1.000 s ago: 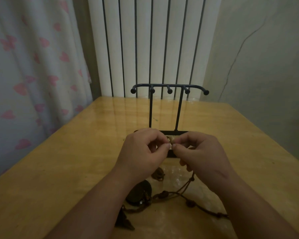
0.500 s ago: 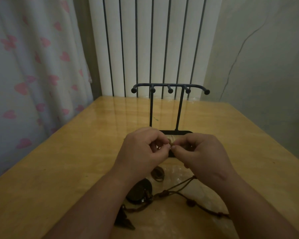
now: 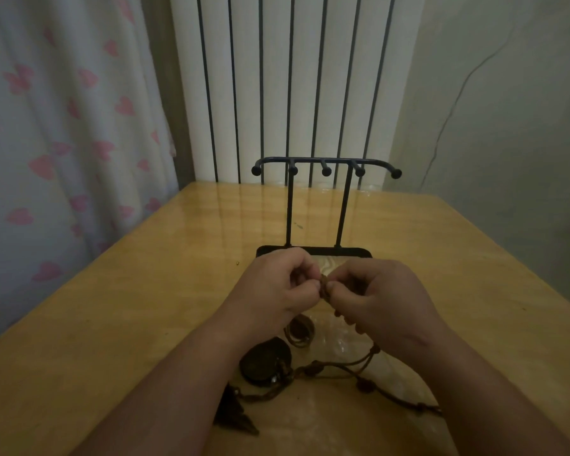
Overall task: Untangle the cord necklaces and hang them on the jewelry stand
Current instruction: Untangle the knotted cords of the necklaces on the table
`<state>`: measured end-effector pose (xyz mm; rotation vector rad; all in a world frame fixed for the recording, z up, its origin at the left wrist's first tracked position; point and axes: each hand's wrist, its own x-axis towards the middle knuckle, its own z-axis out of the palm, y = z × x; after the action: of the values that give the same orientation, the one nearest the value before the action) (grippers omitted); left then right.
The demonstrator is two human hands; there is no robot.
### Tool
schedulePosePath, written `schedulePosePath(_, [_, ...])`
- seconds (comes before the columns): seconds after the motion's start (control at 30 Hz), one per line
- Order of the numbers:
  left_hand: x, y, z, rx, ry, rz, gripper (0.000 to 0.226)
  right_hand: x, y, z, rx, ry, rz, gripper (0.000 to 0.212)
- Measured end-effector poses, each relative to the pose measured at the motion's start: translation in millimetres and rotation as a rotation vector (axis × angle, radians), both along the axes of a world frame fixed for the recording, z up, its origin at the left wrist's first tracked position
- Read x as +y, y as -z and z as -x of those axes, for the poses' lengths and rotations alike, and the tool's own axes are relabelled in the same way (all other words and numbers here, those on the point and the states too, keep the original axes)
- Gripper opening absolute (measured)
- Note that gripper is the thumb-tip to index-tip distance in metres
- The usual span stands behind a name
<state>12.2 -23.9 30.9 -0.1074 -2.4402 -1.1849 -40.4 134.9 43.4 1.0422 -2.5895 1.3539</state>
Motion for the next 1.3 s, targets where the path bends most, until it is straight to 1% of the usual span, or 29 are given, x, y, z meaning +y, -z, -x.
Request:
schedulePosePath(0.17, [-2.3, -0.3, -0.2, 0.006, 0.016, -0.081, 0.025, -1.2, -0.2, -0.6, -0.054, -0.008, 0.066, 0.013])
schedulePosePath(0.3, [-4.4, 1.3, 1.5, 0.005, 0.036, -0.145, 0.025, -1.7, -0.3, 0.0, -0.033, 0.004, 0.138, 0.006])
schedulePosePath(0.4, [-4.5, 1.0, 1.6, -0.002, 0.056, -0.204, 0.026, -1.1, 0.2, -0.3, -0.017, -0.013, 0.179, 0.007])
schedulePosePath(0.57, [-3.1, -2.3, -0.8, -0.011, 0.11, -0.249, 0.022, -0.5, 2.0, -0.7, 0.014, -0.037, 0.182, 0.011])
schedulePosePath(0.77, [-2.8, -2.3, -0.3, 0.01, 0.096, -0.257, 0.024, 0.0, 1.4, -2.3, 0.003, -0.088, 0.237, 0.005])
schedulePosePath(0.87, [-4.0, -1.3, 0.9, 0.009, 0.089, -0.254, 0.025, -1.2, 2.1, -2.4, 0.043, -0.073, 0.216, 0.007])
schedulePosePath(1.0, [-4.3, -1.1, 1.0, -0.003, 0.079, -0.246, 0.023, -1.0, 1.0, -2.1, 0.131, -0.065, 0.127, 0.014])
schedulePosePath(1.1, [-4.1, -0.9, 0.3, -0.012, 0.07, -0.227, 0.023, -0.3, 1.4, -1.3, 0.192, -0.055, 0.054, 0.012])
schedulePosePath(1.2, [-3.5, -0.1, 0.4, -0.032, 0.072, -0.228, 0.024, -0.2, 2.1, -0.1, 0.229, -0.038, -0.023, 0.004])
schedulePosePath(1.3, [-3.2, 0.8, 0.8, -0.059, 0.078, -0.246, 0.024, -1.4, 2.8, 0.8, 0.273, -0.036, -0.075, 0.008])
